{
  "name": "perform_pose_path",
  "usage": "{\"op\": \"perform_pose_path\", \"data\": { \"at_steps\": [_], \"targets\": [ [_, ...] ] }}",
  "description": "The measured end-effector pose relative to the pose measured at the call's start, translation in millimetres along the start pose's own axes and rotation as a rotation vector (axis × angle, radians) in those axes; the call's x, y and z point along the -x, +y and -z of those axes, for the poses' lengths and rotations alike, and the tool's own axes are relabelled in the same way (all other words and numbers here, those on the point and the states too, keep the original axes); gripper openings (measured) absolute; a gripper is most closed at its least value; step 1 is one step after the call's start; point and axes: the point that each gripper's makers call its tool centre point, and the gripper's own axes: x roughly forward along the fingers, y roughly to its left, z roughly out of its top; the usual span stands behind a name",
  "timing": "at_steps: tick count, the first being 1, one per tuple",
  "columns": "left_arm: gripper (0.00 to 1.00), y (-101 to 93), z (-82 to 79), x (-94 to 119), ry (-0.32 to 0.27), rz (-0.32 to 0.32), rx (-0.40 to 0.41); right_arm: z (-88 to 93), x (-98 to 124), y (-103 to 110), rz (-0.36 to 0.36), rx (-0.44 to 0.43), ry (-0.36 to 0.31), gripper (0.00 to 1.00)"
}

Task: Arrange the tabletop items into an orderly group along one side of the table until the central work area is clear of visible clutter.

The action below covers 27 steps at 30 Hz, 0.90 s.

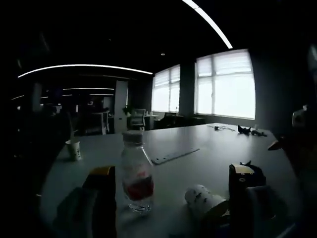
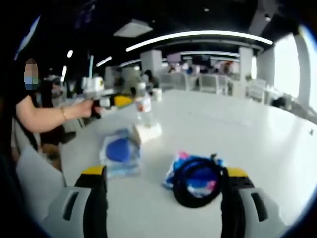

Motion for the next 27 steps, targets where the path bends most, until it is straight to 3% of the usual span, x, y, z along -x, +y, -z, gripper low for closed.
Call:
{"op": "perform_pose_path", "data": {
  "at_steps": [4, 8, 12, 19, 27],
  "targets": [
    [0.94, -14.0, 3.4, 5.8, 0.016, 0.005, -0.007, -3.0, -1.0, 4.5, -0.024, 0.006, -0.006, 0.96],
    [0.91, -25.9, 16.9, 9.9, 0.060, -0.003, -0.036, -5.0, -1.5, 5.8, -0.037, 0.022, -0.007, 0.96],
    [0.81, -36.1, 33.6, 13.6, 0.095, -0.003, -0.054, -6.6, -1.8, 6.0, -0.041, 0.035, -0.006, 0.95],
    [0.59, -40.0, 60.7, 10.4, 0.144, -0.008, -0.019, -7.0, -3.1, 7.1, -0.043, 0.052, -0.005, 0.94],
    [0.38, -39.1, 77.7, 0.8, 0.175, -0.012, -0.011, -3.8, -9.0, 8.7, -0.054, 0.067, 0.012, 0.93]
  ]
}}
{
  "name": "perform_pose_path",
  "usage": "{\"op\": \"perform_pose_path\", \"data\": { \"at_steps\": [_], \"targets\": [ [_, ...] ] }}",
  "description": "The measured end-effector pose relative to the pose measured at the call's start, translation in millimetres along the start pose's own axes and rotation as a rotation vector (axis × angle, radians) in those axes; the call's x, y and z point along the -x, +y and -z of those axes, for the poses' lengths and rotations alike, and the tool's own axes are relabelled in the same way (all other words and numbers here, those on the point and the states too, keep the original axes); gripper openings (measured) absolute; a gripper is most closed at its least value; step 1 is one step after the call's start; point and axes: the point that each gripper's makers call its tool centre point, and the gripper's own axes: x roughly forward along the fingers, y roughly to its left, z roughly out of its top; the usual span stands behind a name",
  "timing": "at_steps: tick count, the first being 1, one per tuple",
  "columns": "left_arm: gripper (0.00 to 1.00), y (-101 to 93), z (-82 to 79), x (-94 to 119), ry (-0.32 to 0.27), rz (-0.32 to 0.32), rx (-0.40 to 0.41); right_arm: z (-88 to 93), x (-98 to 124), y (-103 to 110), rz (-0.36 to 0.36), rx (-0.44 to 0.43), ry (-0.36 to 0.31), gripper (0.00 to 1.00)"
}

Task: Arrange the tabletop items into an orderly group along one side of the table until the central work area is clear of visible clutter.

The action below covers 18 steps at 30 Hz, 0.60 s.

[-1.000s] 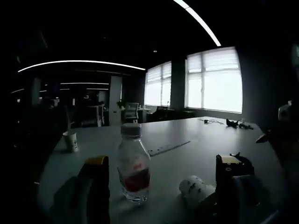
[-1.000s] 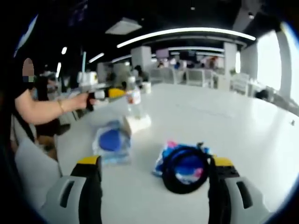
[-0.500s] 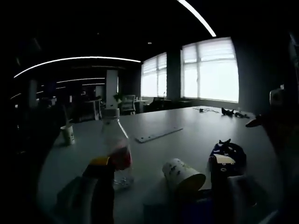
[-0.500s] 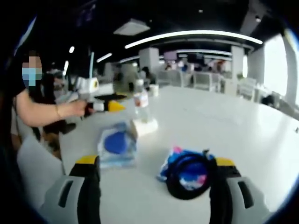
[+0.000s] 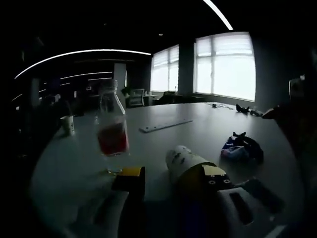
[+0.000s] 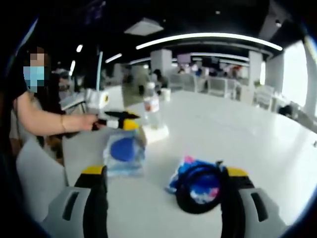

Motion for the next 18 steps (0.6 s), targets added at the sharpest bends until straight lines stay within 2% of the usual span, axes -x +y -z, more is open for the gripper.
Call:
{"op": "perform_pose_path", "data": {
  "at_steps": [5, 11, 18],
  "targets": [
    [0.26, -2.1, 7.4, -8.3, 0.026, 0.017, -0.001, -1.3, -5.6, -0.1, -0.007, 0.012, 0.002, 0.93],
    [0.09, 1.3, 10.5, -12.1, 0.024, 0.012, 0.019, -4.6, -12.8, -0.3, -0.016, 0.024, -0.003, 0.92],
    [0.01, 5.4, 4.7, -14.4, 0.013, 0.004, 0.019, -6.2, -19.4, 1.5, -0.036, 0.038, -0.003, 0.92]
  ]
}}
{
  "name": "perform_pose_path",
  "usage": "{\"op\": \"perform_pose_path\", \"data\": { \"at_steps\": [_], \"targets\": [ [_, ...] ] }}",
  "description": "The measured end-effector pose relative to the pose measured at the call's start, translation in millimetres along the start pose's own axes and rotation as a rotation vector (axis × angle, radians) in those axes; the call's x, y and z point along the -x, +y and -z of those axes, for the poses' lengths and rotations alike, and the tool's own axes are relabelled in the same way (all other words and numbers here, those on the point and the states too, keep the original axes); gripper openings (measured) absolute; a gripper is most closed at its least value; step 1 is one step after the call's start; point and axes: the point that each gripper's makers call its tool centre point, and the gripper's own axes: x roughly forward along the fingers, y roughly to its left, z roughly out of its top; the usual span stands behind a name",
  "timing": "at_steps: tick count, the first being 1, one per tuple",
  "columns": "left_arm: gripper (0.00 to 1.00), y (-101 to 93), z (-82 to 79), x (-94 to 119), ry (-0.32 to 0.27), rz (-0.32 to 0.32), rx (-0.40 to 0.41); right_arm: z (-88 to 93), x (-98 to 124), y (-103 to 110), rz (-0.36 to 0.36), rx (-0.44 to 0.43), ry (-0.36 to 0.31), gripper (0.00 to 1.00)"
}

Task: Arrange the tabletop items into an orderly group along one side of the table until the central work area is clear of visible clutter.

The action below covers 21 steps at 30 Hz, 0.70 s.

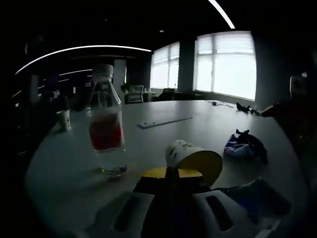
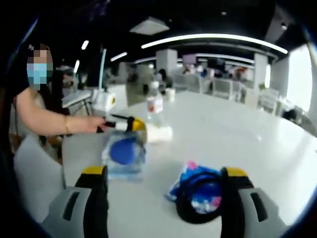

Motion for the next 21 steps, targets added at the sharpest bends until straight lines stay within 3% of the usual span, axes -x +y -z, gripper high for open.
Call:
{"op": "perform_pose_path", "data": {
  "at_steps": [7, 11, 21],
  "targets": [
    [0.01, 0.2, -13.6, 1.5, -0.010, 0.012, 0.020, -1.9, -3.8, -0.2, -0.012, 0.013, -0.005, 0.92],
    [0.01, -9.0, -23.0, 5.6, 0.008, 0.057, 0.054, -3.7, -5.7, 0.5, -0.017, 0.017, -0.012, 0.92],
    [0.01, -40.5, -22.6, 21.0, 0.215, 0.139, 0.018, -8.5, -13.0, 8.5, -0.043, 0.048, -0.036, 0.89]
  ]
}}
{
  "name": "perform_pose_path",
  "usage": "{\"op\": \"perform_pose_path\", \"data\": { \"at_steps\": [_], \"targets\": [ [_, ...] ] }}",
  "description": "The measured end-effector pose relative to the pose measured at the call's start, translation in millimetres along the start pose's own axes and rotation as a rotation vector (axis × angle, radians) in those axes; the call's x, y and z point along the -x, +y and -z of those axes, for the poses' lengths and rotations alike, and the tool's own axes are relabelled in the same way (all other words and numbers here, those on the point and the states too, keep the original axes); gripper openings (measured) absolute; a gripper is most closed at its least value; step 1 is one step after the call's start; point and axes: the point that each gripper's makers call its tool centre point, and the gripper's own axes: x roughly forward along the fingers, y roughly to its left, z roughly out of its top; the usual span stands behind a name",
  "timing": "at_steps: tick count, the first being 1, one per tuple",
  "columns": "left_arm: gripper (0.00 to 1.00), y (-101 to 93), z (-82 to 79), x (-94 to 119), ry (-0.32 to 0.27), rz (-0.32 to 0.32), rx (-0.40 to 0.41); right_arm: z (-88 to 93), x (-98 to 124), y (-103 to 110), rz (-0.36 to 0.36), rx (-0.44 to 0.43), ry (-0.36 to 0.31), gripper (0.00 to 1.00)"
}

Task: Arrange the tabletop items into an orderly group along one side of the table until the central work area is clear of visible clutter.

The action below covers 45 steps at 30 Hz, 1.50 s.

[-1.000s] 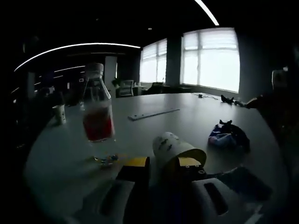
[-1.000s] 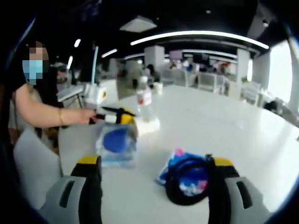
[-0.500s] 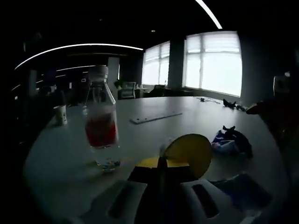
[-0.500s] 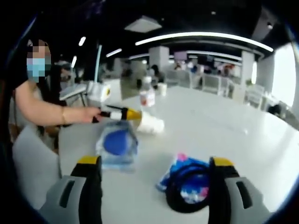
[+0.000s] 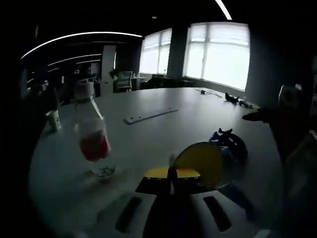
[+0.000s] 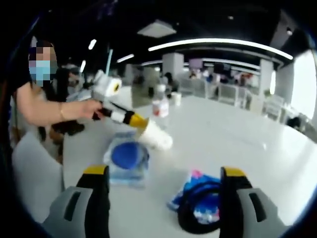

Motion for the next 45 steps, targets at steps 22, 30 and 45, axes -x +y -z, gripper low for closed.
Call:
{"op": "perform_pose_path", "data": {
  "at_steps": [22, 30, 45],
  "targets": [
    [0.01, -52.6, 3.8, 21.0, 0.152, 0.159, 0.028, -4.7, -32.3, 43.3, -0.152, 0.303, 0.009, 0.73],
    [0.01, -67.6, 4.3, 24.7, 0.202, 0.207, 0.054, -3.7, -40.7, 59.4, -0.213, 0.369, 0.013, 0.64],
    [0.01, -77.6, 9.1, 30.5, 0.304, 0.222, 0.074, -6.3, -48.2, 80.8, -0.266, 0.495, 0.024, 0.46]
  ]
}}
